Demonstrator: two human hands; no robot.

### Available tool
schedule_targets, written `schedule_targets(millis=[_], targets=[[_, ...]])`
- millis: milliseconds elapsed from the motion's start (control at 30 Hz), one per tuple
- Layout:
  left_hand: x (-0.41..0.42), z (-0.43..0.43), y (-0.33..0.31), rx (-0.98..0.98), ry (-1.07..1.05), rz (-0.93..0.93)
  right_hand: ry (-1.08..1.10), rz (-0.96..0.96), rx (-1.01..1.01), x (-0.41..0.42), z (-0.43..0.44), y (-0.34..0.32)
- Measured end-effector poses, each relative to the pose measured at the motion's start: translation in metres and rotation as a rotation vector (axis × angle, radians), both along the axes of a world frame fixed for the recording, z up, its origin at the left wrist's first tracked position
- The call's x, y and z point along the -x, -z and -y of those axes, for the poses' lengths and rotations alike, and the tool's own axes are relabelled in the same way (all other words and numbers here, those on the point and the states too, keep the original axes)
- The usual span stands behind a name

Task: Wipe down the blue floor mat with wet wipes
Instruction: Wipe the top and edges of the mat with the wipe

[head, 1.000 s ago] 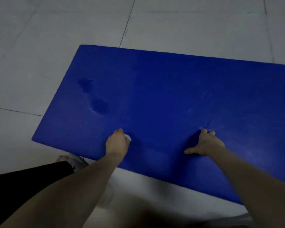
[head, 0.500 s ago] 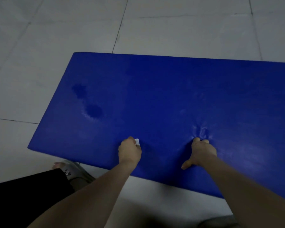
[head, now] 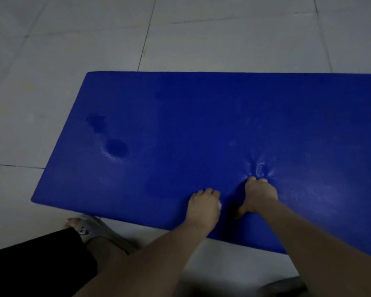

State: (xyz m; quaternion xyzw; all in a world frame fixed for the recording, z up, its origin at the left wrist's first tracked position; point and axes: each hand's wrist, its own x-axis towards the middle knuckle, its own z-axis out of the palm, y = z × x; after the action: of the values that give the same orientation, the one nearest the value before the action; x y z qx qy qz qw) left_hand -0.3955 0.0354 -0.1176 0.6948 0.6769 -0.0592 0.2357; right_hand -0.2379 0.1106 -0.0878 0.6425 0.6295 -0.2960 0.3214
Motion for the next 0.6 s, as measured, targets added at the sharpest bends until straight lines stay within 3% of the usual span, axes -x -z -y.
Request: schedule_targets(millis=[167, 367, 467, 600], targets=[[0.073, 0.005, 0.000, 0.008, -0.131, -0.072, -0.017, -0.005, -0.025, -0.001, -0.002, -0.002], [0.156, 0.026, 0.008, -0.023, -0.528, -0.141, -0.018, 0.008, -0.023, 0.002, 0.000, -0.003], [0.145, 0.027, 0.011, -0.047, -0.648, -0.094, -0.028, 0.015, -0.030, 0.002, 0.000, -0.001], [0.097, 0.029, 0.012, -0.094, -0.627, -0.024, -0.037, 0.016, -0.040, 0.002, -0.001, 0.002]])
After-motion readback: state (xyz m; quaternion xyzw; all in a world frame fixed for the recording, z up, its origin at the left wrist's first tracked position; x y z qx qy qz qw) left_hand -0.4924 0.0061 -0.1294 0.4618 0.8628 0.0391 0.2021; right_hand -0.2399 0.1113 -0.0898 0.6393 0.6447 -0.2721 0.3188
